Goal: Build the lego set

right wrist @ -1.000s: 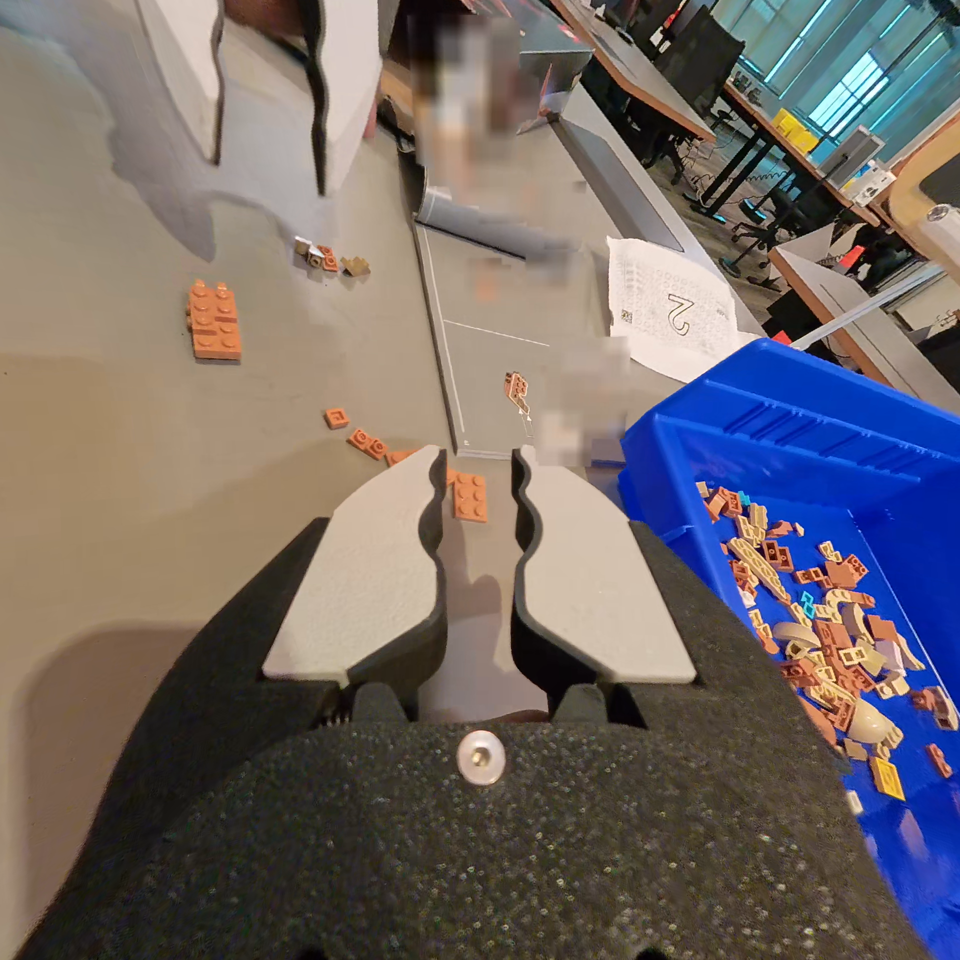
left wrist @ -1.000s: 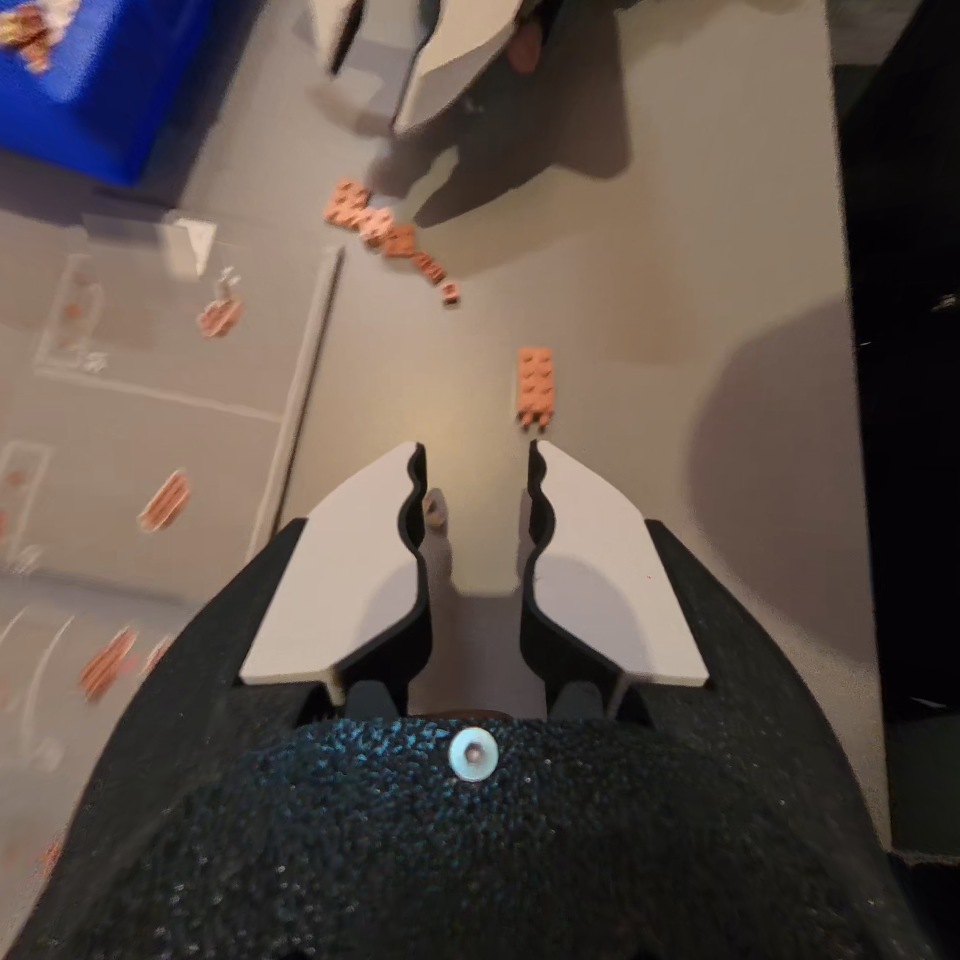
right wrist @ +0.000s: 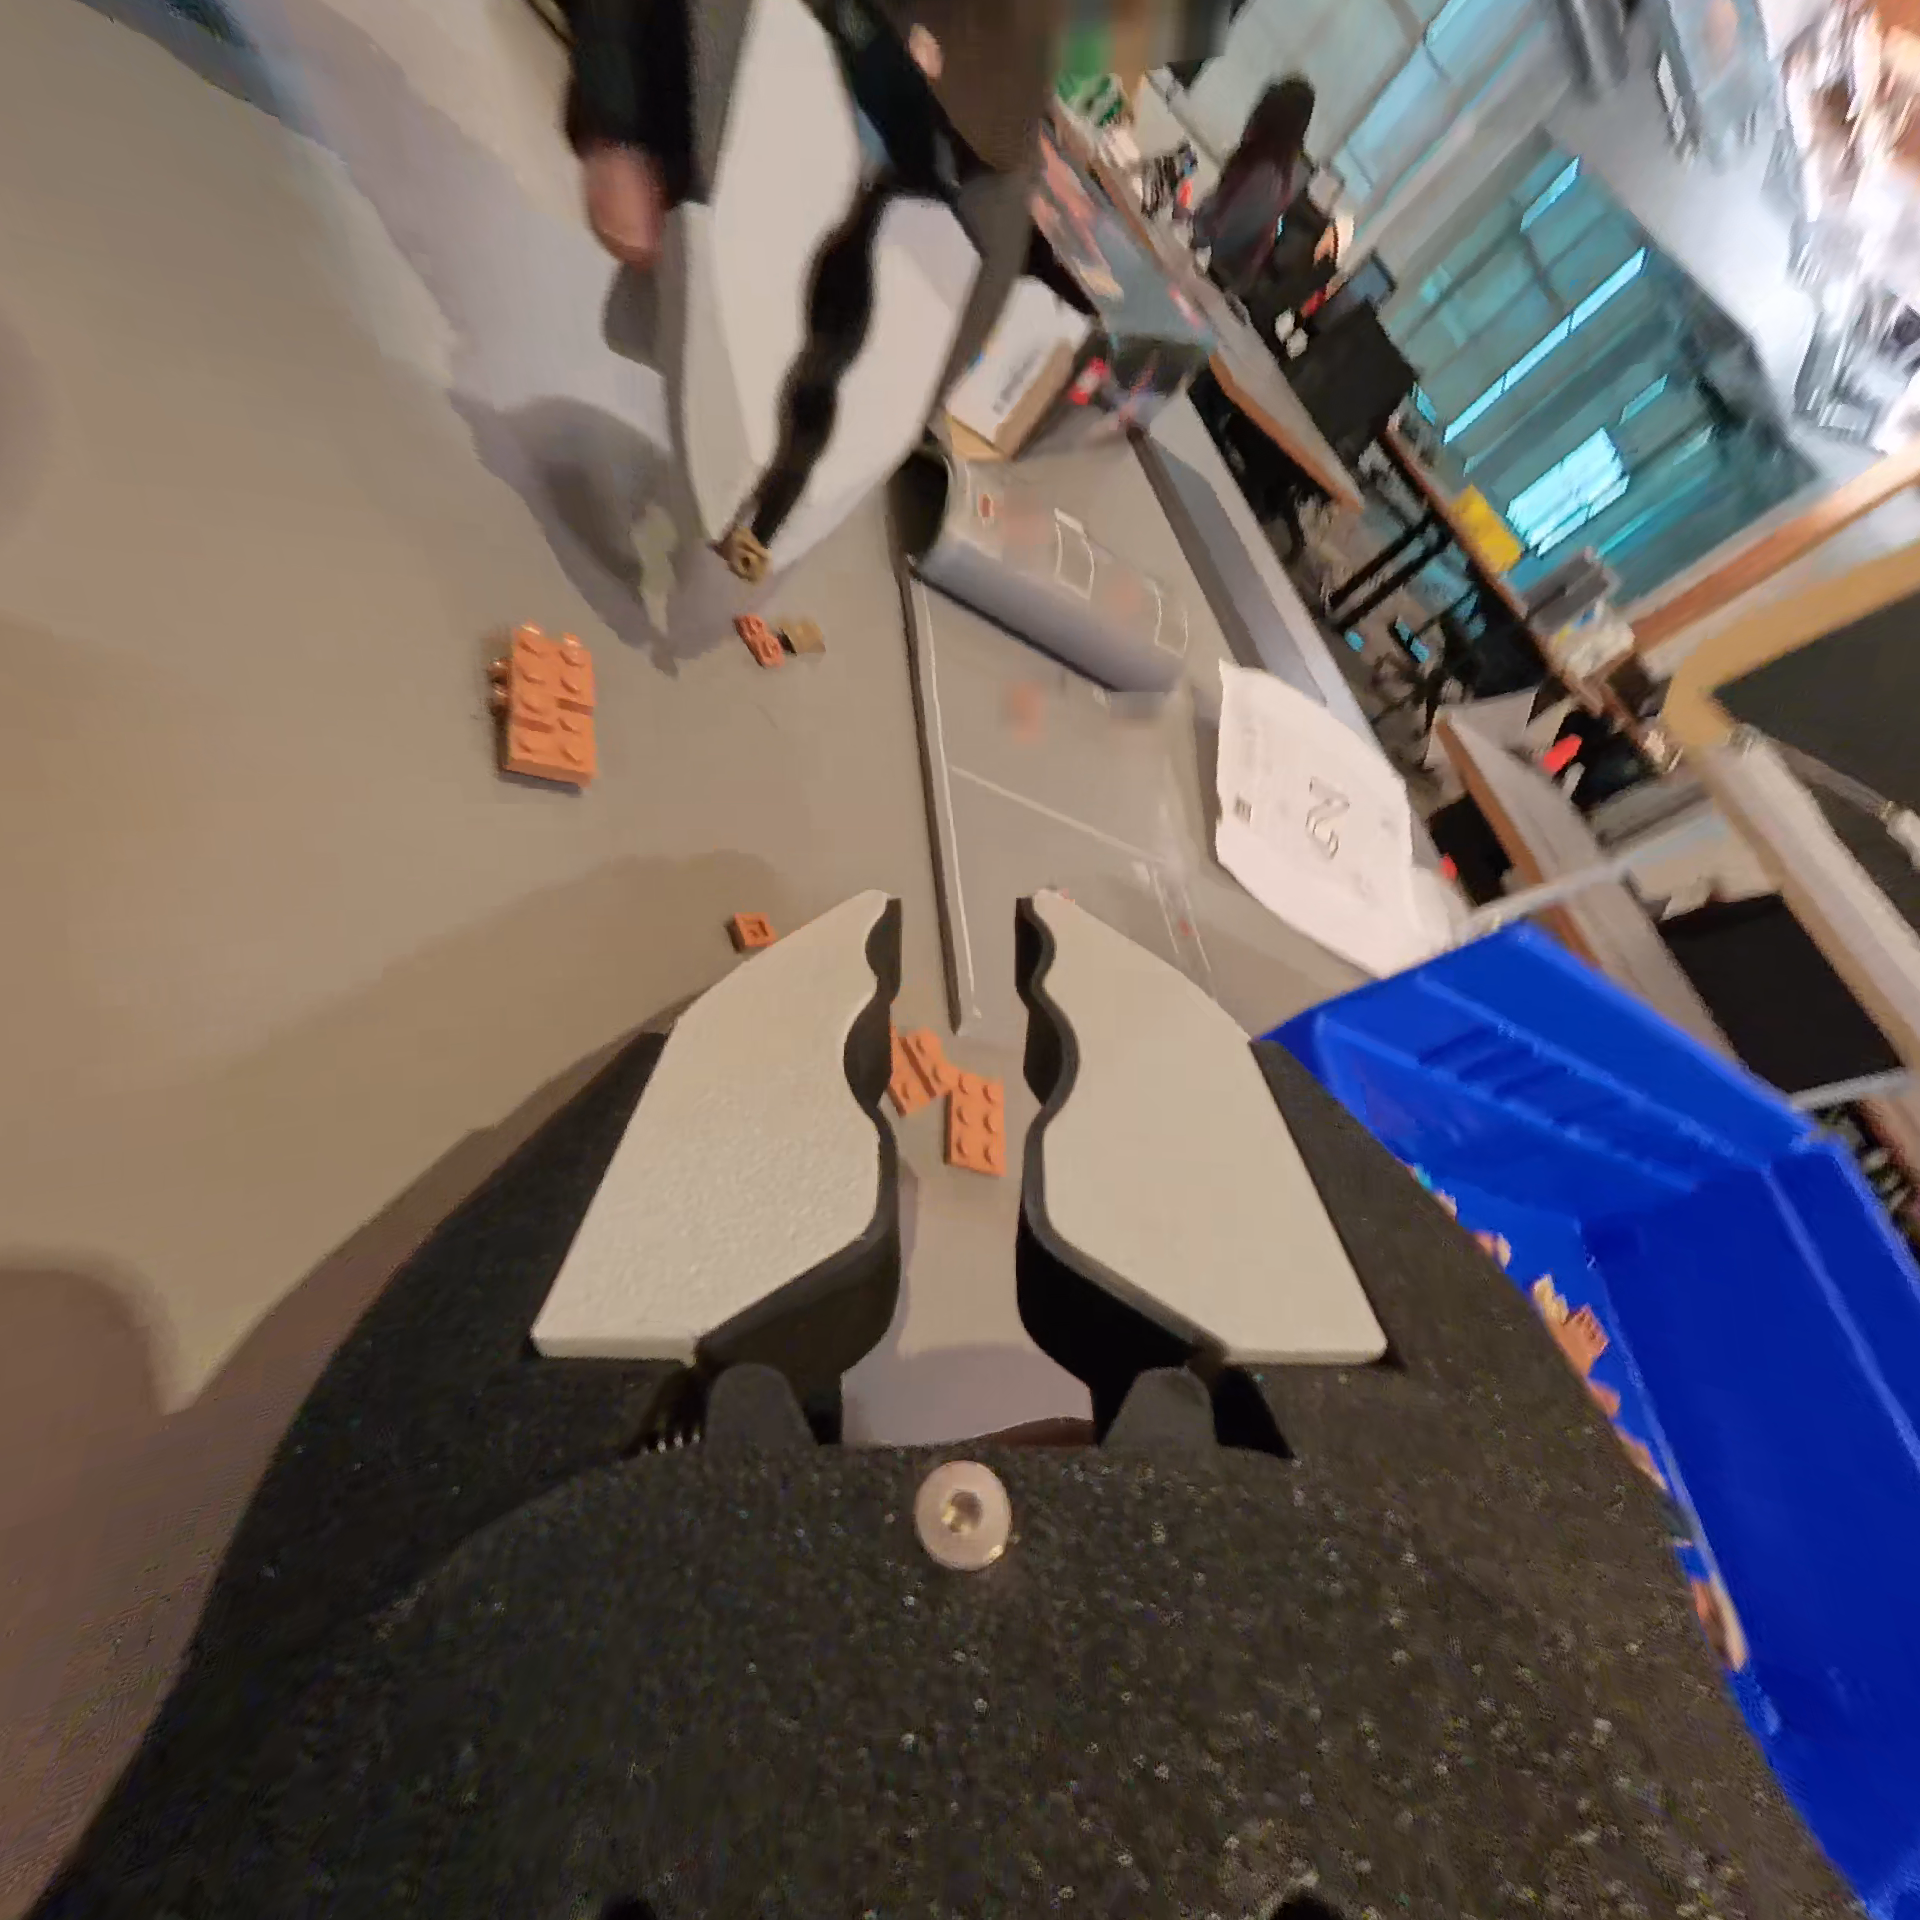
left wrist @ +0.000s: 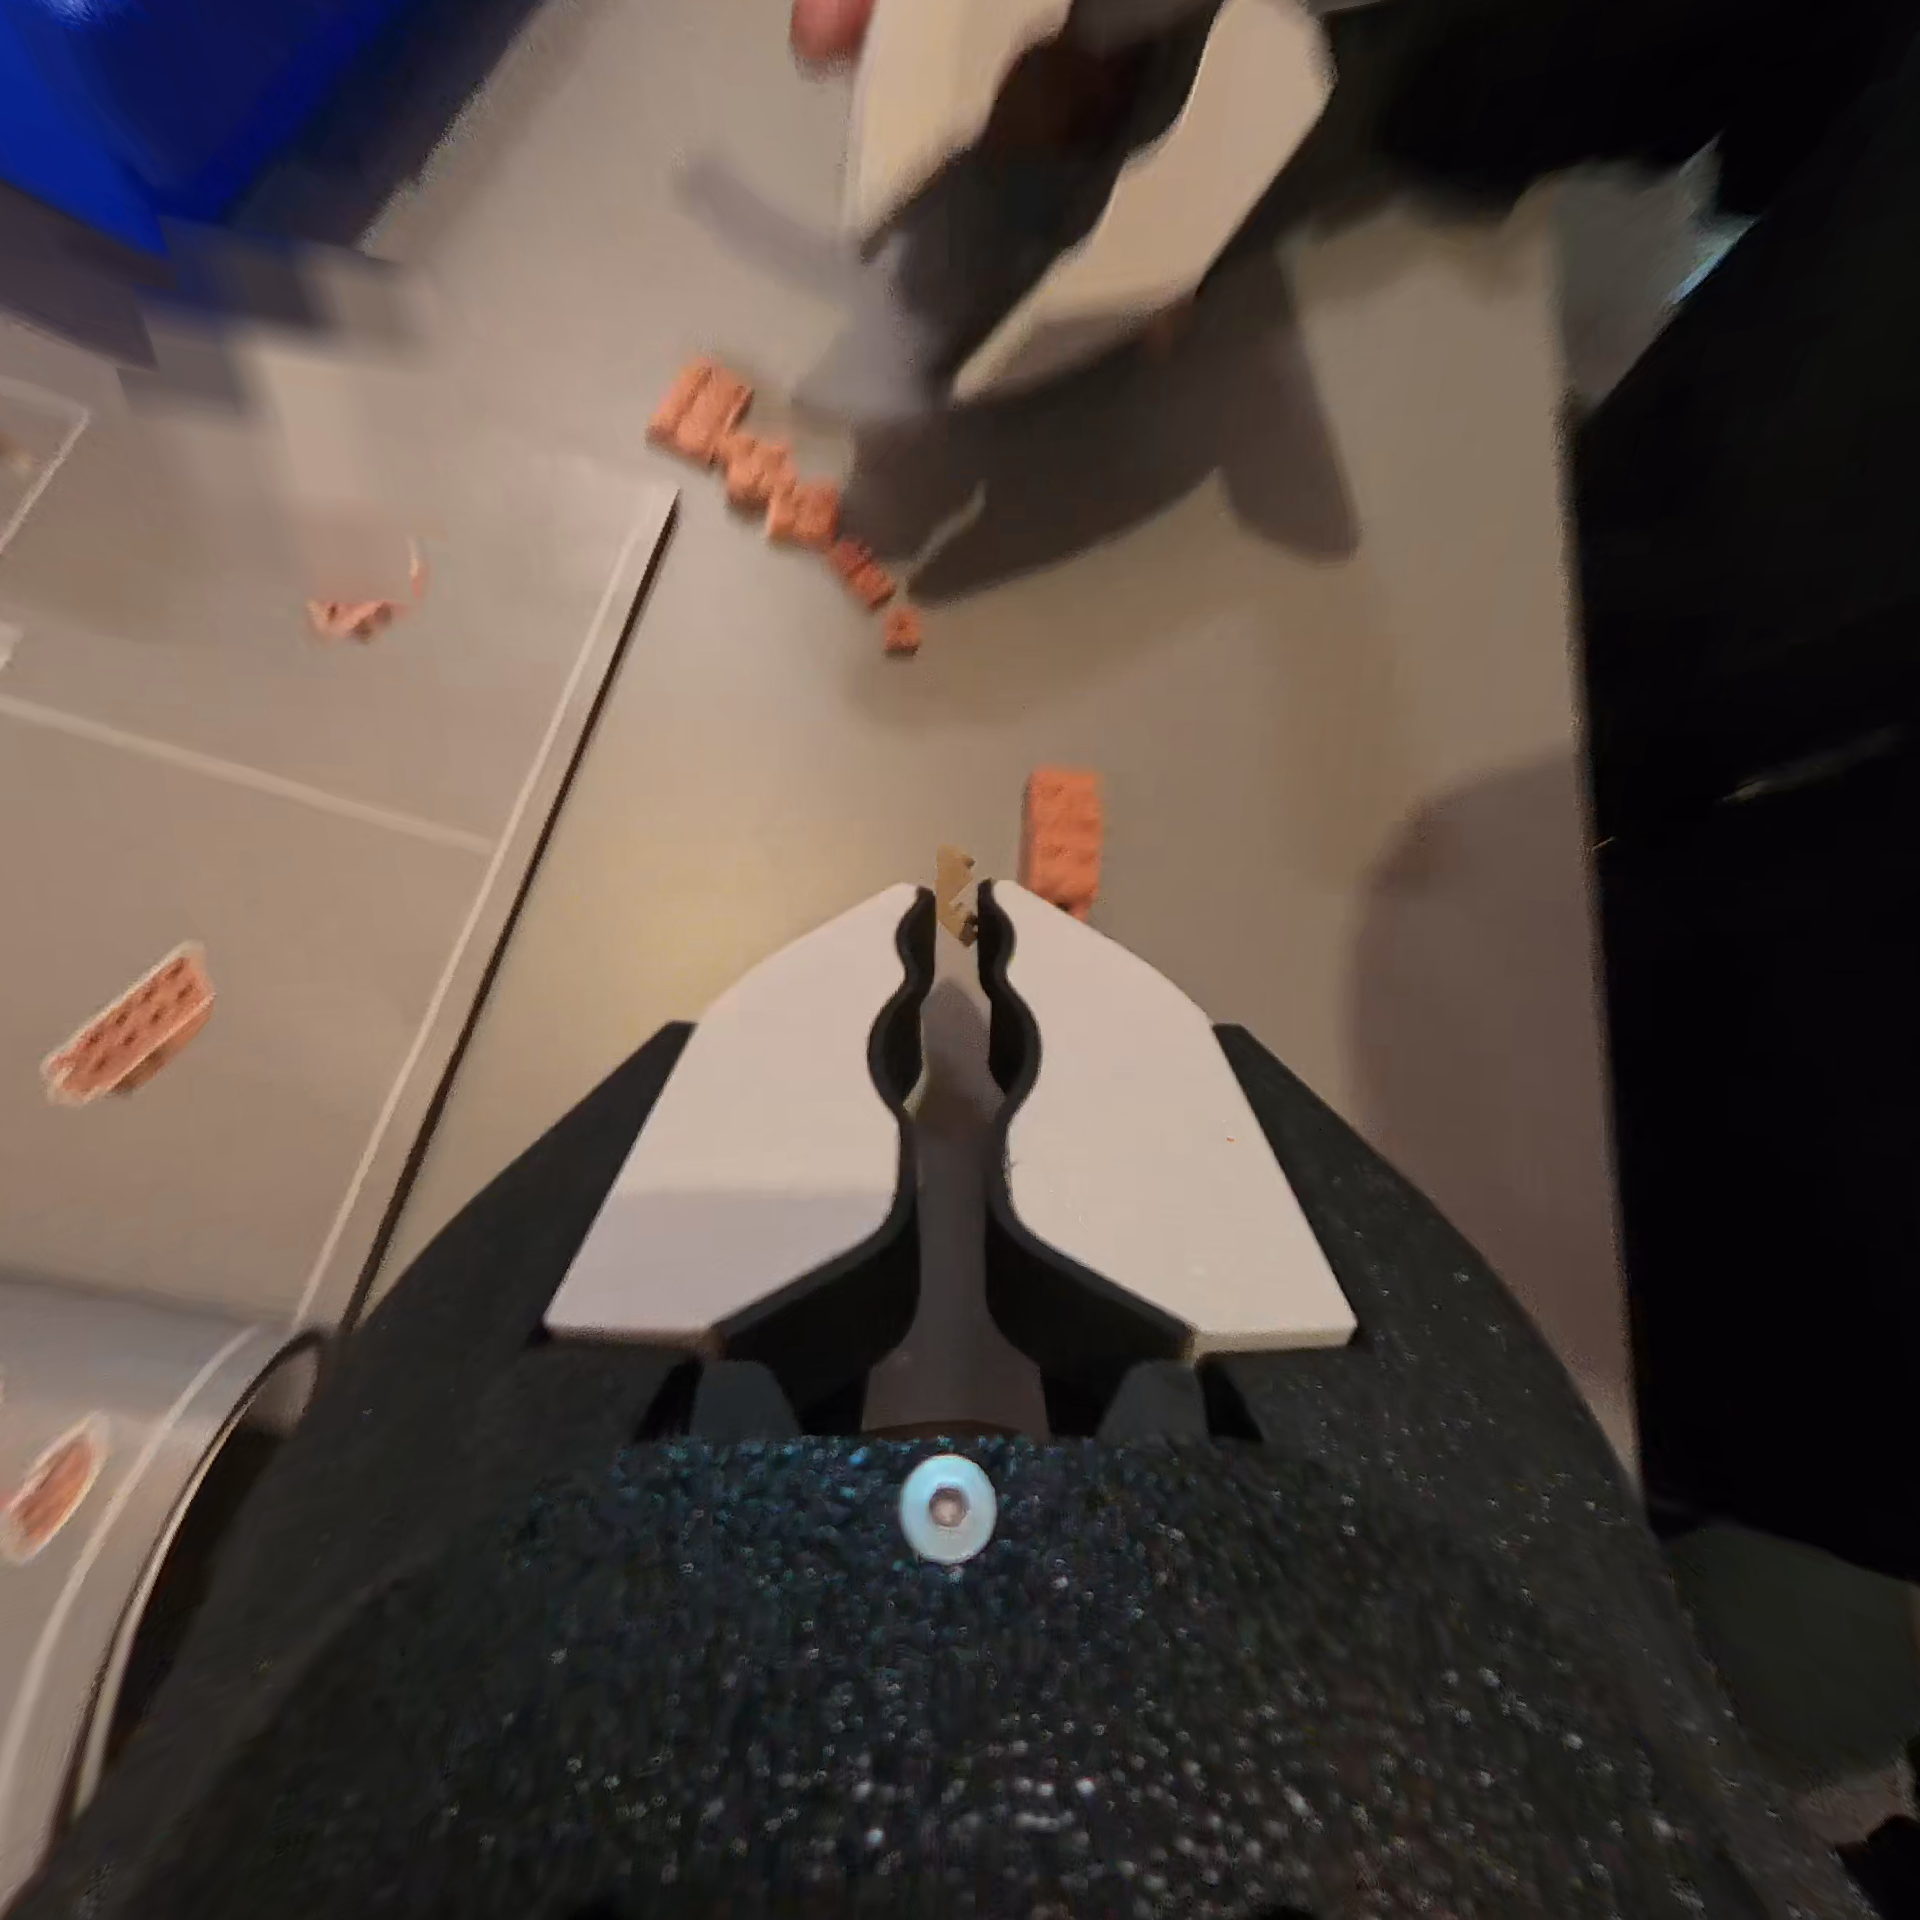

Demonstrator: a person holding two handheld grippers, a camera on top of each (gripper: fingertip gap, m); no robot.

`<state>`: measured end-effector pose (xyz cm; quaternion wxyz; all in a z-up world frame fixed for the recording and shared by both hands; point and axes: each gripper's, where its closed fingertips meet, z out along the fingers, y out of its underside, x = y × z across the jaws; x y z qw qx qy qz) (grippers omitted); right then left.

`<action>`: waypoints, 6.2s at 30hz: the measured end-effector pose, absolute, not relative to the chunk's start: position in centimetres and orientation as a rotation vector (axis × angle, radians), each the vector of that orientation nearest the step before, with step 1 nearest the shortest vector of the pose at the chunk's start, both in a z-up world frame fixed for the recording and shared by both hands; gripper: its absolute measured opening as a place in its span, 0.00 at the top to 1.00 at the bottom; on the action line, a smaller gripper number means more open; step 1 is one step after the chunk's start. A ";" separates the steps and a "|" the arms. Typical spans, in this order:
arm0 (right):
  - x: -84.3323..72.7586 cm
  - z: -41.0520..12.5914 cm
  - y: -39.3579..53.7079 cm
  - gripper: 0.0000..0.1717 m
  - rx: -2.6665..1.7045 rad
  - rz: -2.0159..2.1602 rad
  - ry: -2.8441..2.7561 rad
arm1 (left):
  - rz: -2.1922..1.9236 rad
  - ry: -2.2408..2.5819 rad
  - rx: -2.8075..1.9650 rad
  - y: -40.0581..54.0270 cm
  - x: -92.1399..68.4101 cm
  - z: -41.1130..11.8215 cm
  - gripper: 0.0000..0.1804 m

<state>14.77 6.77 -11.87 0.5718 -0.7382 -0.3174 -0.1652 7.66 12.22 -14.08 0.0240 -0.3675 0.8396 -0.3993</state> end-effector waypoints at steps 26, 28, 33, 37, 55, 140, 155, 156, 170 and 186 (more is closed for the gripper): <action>7.2 -12.4 6.5 0.95 -1.569 -0.286 -1.038 | -1.723 2.628 -1.073 5.8 6.9 -12.8 0.95; 7.4 -12.4 6.6 0.95 -1.590 -0.279 -1.022 | -1.698 2.626 -1.068 6.0 7.0 -12.8 0.95; 8.0 -13.0 6.9 0.95 -1.664 -0.243 -0.974 | -1.611 2.629 -1.058 6.7 7.1 -13.3 0.92; 8.2 -13.2 7.0 0.95 -1.696 -0.212 -0.946 | -1.502 2.637 -1.020 6.7 7.4 -13.9 0.92; 7.4 -13.3 7.1 0.95 -1.614 -0.370 -1.050 | -1.674 2.634 -1.111 5.8 7.1 -13.5 0.97; 10.1 -17.3 8.0 0.91 -2.218 0.066 -0.673 | -0.838 2.676 -0.807 9.9 8.2 -18.0 0.89; 10.4 -17.7 8.7 0.95 -2.289 0.083 -0.634 | -0.916 2.626 -0.845 10.2 8.5 -16.7 0.88; 10.4 -17.6 8.7 0.95 -2.289 0.084 -0.634 | -0.920 2.623 -0.846 10.2 8.5 -16.6 0.88; 11.1 -16.6 8.0 1.00 -2.213 -0.004 -0.735 | -1.002 2.547 -0.788 9.5 9.2 -15.3 0.88; 13.2 -16.3 9.2 0.88 -2.126 0.102 -0.990 | -0.978 2.530 -0.802 9.8 9.5 -15.3 0.89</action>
